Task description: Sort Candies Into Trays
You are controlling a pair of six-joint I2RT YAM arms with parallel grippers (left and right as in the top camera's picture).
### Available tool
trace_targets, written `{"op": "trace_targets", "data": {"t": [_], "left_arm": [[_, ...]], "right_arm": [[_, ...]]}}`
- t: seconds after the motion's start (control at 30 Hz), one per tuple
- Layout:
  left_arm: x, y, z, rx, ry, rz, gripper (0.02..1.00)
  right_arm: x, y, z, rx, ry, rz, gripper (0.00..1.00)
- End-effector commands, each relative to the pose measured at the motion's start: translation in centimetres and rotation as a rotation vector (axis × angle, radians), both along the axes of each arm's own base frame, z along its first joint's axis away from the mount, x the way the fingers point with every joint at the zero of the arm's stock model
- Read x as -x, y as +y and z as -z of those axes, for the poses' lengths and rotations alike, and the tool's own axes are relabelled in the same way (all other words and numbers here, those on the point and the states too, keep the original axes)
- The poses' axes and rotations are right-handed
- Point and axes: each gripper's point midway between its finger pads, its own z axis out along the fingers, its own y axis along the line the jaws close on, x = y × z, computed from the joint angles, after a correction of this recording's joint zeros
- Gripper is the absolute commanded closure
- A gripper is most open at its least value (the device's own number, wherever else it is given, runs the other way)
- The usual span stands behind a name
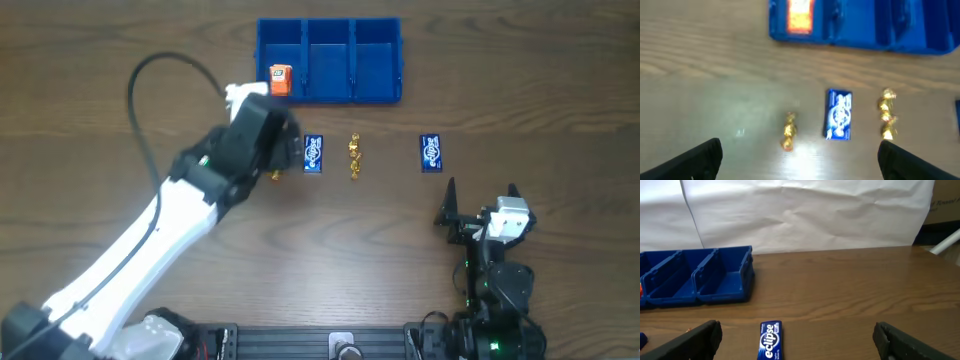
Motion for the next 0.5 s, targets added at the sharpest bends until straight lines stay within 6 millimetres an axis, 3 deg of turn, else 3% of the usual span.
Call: {"op": "trace_targets", "data": {"t": [0.03, 0.17, 0.3, 0.4, 0.5], "left_arm": [[1.1, 5.8, -1.4, 0.072, -0.151, -0.104, 0.018], [3.7, 11.6, -1.6, 0.096, -0.267, -0.172, 0.018], [7.1, 15.4, -0.7, 0.086, -0.371, -0.226, 0.018], [9.0, 16.5, 0.1, 0.076, -0.466, -0.239, 0.018], [9.4, 17.0, 0.1, 0.068, -0.566, -0.238, 0.018]], "right_arm": [[0.0, -0.2, 0.0, -0.009, -0.003, 0.008, 0.001], [0.0, -0.2, 0.0, -0.009, -0.003, 0.008, 0.001], [0.0, -0.2, 0.0, -0.009, -0.003, 0.008, 0.001], [0.0, -0.2, 0.0, -0.009, -0.003, 0.008, 0.001], [0.0, -0.2, 0.0, -0.009, -0.003, 0.008, 0.001]]}}
